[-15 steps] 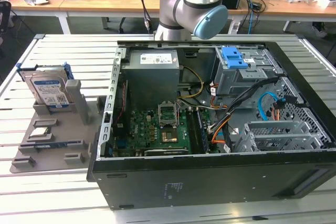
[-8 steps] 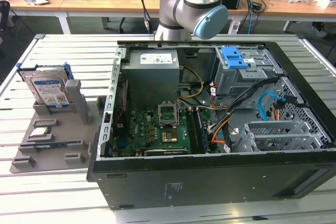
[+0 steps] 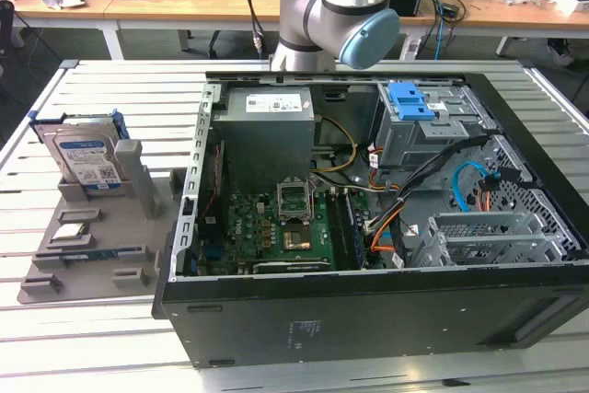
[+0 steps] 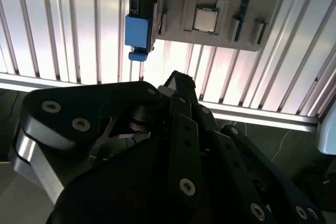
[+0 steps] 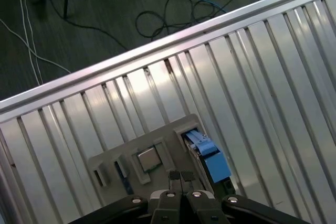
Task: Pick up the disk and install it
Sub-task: 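Pick up the disk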
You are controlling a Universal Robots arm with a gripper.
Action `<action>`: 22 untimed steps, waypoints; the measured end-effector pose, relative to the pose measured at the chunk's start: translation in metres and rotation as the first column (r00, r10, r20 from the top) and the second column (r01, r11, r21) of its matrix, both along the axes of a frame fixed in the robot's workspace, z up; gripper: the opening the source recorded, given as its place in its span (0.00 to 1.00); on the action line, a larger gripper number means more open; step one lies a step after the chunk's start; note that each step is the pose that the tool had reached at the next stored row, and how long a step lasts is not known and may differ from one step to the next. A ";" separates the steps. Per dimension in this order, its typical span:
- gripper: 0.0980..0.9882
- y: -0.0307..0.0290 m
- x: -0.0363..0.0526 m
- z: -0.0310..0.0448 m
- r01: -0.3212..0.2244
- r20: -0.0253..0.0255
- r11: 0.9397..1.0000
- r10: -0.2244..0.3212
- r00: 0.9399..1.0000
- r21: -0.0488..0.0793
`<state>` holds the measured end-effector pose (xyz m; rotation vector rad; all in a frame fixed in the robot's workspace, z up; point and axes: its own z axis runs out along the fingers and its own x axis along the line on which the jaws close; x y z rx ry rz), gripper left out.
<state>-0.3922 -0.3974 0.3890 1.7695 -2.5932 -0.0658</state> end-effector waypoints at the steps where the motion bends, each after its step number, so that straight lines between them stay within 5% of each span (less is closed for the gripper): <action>1: 0.01 0.0000 0.0000 0.0000 -0.009 0.000 1.000 0.009 1.000 0.000; 12: 0.01 0.0000 0.0000 0.0000 -0.083 0.000 0.997 0.083 0.997 0.000; 22: 0.01 0.0000 0.0000 0.0000 -0.160 0.000 0.987 0.160 0.987 0.000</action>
